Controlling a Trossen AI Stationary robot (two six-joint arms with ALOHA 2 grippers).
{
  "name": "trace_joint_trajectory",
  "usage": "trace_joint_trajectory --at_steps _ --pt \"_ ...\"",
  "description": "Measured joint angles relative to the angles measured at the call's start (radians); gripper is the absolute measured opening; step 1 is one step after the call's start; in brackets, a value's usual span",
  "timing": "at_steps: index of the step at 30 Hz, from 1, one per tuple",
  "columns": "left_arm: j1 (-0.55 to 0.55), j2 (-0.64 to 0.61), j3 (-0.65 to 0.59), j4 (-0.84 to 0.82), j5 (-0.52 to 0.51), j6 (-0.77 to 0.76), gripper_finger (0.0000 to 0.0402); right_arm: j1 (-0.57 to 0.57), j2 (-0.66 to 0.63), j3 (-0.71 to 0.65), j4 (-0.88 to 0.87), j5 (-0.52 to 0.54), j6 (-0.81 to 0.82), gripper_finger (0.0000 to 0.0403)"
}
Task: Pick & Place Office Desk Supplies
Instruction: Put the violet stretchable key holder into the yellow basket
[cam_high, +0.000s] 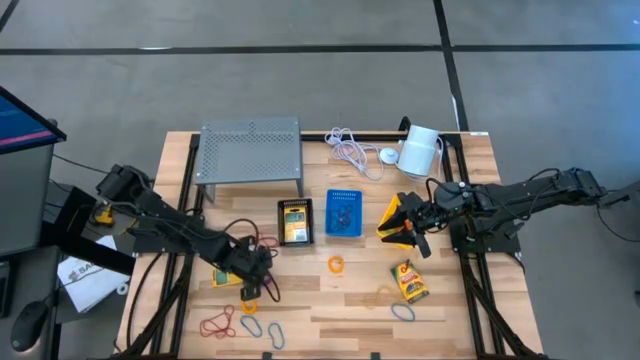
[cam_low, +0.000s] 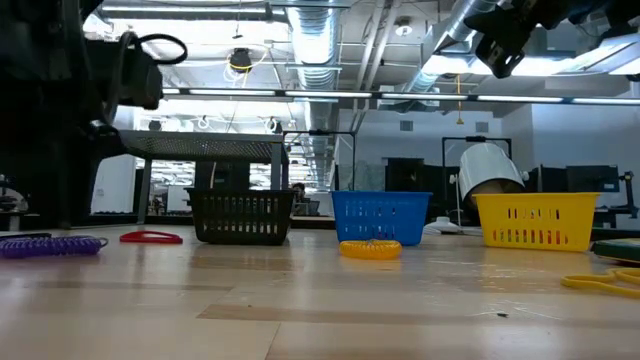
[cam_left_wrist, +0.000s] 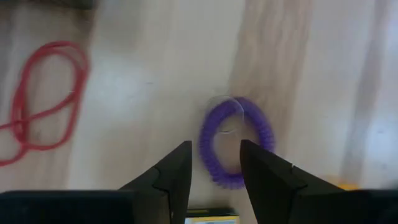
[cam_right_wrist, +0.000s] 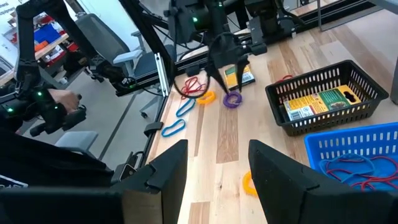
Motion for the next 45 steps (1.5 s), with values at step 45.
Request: trace_joint_trajectory --at_steps 45 --pt "0.03 -0.177 0.0 0.084 -0.122 -0.022 0.0009 0.0 0.0 0.0 -0.003 0.002 -0.008 0.0166"
